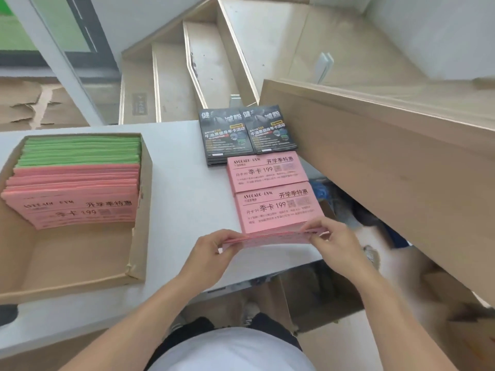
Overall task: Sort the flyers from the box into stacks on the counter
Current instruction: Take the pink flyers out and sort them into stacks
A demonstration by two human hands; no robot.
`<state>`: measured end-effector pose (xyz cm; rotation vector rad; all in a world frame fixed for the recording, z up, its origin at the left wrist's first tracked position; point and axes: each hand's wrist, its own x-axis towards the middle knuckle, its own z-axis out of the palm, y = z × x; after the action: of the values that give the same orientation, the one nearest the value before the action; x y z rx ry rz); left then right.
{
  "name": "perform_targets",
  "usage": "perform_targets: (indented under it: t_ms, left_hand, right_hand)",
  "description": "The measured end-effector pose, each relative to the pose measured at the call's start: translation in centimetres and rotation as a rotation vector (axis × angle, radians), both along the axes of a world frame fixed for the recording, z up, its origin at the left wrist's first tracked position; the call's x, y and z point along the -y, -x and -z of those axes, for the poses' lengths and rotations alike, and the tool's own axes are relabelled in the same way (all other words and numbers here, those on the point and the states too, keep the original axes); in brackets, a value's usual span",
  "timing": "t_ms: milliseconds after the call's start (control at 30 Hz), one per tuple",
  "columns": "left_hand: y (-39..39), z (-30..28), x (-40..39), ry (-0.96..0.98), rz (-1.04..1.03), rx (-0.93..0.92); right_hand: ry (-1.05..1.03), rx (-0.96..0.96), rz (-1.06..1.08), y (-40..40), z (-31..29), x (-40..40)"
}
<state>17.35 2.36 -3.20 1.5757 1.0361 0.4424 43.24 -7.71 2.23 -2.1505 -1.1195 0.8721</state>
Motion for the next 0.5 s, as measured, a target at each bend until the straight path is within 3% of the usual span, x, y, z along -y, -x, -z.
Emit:
perform_targets:
  t_ms: [233,333,500]
  left_hand:
    - [-1.2,0.4,1.1,-0.011,-0.037,-0.031]
    - [-2.3,-0.4,1.1,0.035,-0.073,-0.003]
    - [-5.3,-0.9,-1.4,0.071,-0.314,0.018]
  right_hand:
    - [0.058,-0.115,0.039,-1.9,3.3,0.9]
    - [-0.04,-0.17,0.095,-2.5,3.3,0.3]
    - [-0.179,-0.167,0.197,-4.3,2.7,-2.8]
